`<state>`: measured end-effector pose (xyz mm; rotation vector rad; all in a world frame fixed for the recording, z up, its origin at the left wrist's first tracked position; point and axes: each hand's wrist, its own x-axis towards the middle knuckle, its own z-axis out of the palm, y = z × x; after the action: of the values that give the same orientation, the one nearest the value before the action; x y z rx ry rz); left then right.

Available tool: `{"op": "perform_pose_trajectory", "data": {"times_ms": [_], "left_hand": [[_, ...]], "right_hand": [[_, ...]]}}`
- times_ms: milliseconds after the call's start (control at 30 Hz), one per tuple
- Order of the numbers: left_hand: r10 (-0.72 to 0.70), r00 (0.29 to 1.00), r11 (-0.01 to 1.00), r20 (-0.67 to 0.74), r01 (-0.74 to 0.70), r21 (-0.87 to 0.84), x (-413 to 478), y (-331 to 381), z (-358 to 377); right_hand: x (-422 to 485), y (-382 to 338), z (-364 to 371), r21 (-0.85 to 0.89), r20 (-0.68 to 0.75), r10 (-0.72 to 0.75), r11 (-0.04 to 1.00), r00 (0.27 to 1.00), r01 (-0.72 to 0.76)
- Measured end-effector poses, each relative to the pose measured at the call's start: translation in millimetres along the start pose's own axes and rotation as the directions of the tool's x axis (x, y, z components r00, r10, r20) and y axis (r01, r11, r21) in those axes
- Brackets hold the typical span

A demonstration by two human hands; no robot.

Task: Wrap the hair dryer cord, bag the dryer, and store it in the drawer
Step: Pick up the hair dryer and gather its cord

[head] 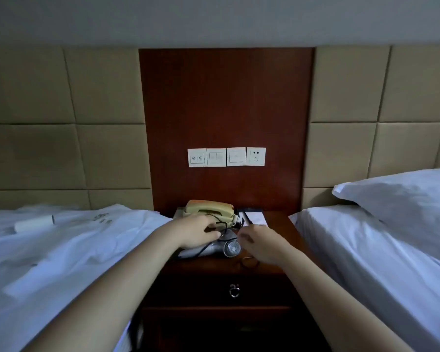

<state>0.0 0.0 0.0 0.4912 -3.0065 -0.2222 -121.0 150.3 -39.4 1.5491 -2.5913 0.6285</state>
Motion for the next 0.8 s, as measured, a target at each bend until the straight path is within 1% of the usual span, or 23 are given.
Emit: {"op": "perform_pose_trajectory", "data": {"times_ms": [33,100,200,233,300,367,500,600,633,700,733,800], "left_hand": [[-0.014,1.0,1.0,0.0,0.014,-0.027,4.3,-4.5,4.0],[-0.028,1.0,0.99,0.004,0.028,-0.138,12.7,-12.9,14.9],[-0.068,0.997,0.91,-0.036,0.047,-0.413,25.3,-26.8,34.4],[-0.091,0.994,0.883,-0.058,0.053,-0.467,30.2,-32.4,40.9],[-0.135,0.987,0.854,-0.086,0.072,-0.515,40.7,-45.8,58.9],[-0.161,0.983,0.859,-0.093,0.093,-0.504,53.1,-58.1,81.1],[-0.235,0.962,0.861,-0.137,0.141,-0.488,72.4,-70.2,123.0],[-0.264,0.951,0.877,-0.161,0.167,-0.451,79.2,-76.8,152.7],[-0.267,0.95,0.895,-0.161,0.182,-0.408,80.7,-79.5,159.7],[-0.254,0.952,0.928,-0.17,0.19,-0.319,86.6,-86.4,167.3],[-0.254,0.951,0.929,-0.174,0.19,-0.318,88.5,-87.5,168.7],[-0.259,0.943,0.928,-0.209,0.184,-0.323,90.7,-86.9,172.5]], "right_hand": [[3.1,4.3,7.0,0.024,-0.006,-0.005,1.0,1.0,0.005],[7.7,12.7,19.6,0.082,-0.043,0.01,0.997,0.999,-0.007],[16.1,29.0,41.8,0.148,-0.113,0.11,0.985,0.988,-0.093],[20.0,34.7,49.4,0.188,-0.138,0.135,0.976,0.981,-0.108],[26.5,42.8,65.0,0.258,-0.175,0.157,0.96,0.972,-0.108],[35.8,50.0,80.3,0.294,-0.2,0.144,0.952,0.969,-0.081],[59.2,56.8,99.5,0.302,-0.252,0.101,0.953,0.963,-0.021],[69.3,62.2,116.9,0.306,-0.266,0.118,0.952,0.957,-0.033],[71.3,63.8,123.4,0.289,-0.265,0.119,0.956,0.957,-0.039],[78.8,66.0,133.4,0.179,-0.28,0.105,0.982,0.954,-0.056],[82.4,66.4,137.1,0.113,-0.308,0.102,0.991,0.946,-0.07],[88.5,65.9,139.3,0.05,-0.388,0.106,0.994,0.915,-0.094]]}}
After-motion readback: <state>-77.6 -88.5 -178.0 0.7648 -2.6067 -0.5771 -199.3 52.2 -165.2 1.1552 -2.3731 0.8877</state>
